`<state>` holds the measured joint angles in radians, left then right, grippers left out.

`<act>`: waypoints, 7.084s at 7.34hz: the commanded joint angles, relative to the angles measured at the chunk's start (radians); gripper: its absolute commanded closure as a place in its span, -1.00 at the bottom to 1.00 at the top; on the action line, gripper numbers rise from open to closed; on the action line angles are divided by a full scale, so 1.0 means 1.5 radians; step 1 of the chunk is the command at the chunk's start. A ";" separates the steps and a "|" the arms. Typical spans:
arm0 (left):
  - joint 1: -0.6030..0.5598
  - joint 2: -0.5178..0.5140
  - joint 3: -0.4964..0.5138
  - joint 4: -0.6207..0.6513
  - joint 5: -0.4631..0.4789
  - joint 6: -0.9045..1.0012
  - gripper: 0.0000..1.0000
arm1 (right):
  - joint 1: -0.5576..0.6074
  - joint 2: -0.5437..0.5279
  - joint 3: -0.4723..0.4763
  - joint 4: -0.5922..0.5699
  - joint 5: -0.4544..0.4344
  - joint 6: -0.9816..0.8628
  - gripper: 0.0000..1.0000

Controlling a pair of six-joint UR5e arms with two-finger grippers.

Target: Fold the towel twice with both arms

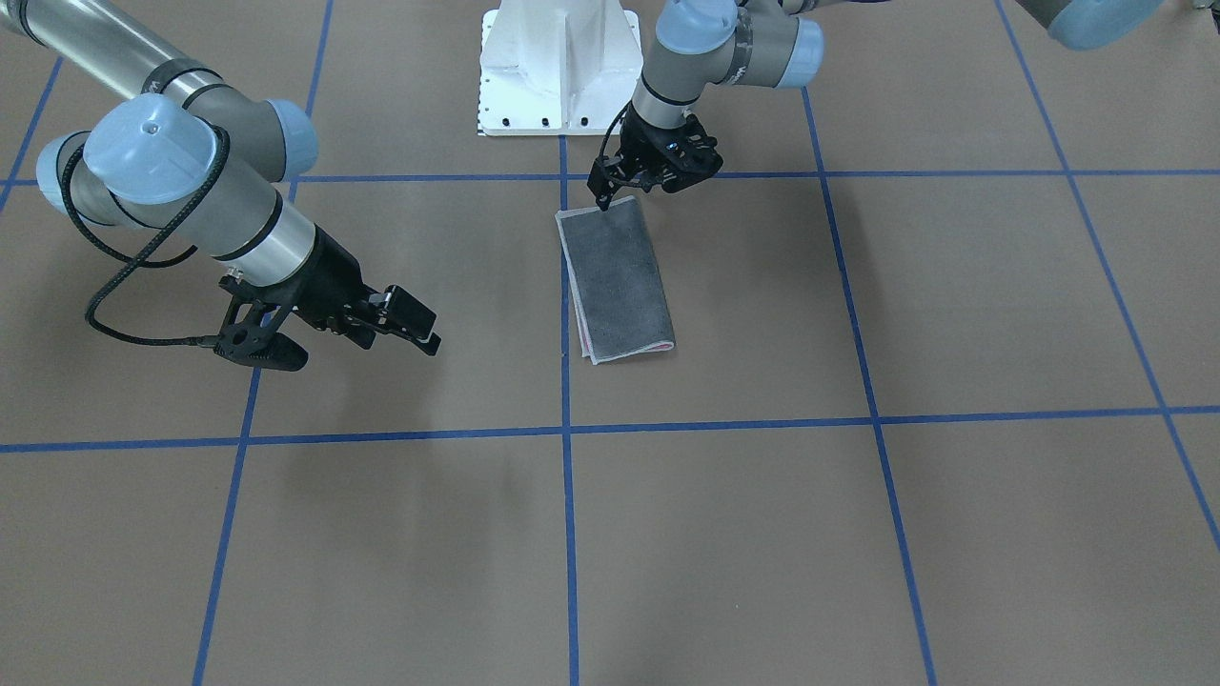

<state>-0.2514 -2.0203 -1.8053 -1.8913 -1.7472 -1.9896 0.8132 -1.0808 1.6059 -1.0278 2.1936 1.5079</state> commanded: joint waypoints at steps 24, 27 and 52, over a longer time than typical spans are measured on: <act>-0.159 -0.071 0.089 -0.087 -0.009 -0.012 1.00 | -0.008 -0.008 -0.005 0.002 -0.006 -0.007 -1.00; -0.175 -0.073 0.087 -0.096 -0.032 -0.016 1.00 | -0.014 -0.008 -0.008 0.002 -0.008 -0.007 -1.00; -0.252 -0.111 0.234 -0.235 -0.074 -0.099 -0.99 | -0.036 -0.011 -0.020 0.003 -0.029 -0.007 -1.00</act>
<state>-0.6233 -2.1839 -1.4634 -2.2442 -1.8583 -2.1443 0.7594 -1.0967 1.5757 -1.0232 2.1507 1.4972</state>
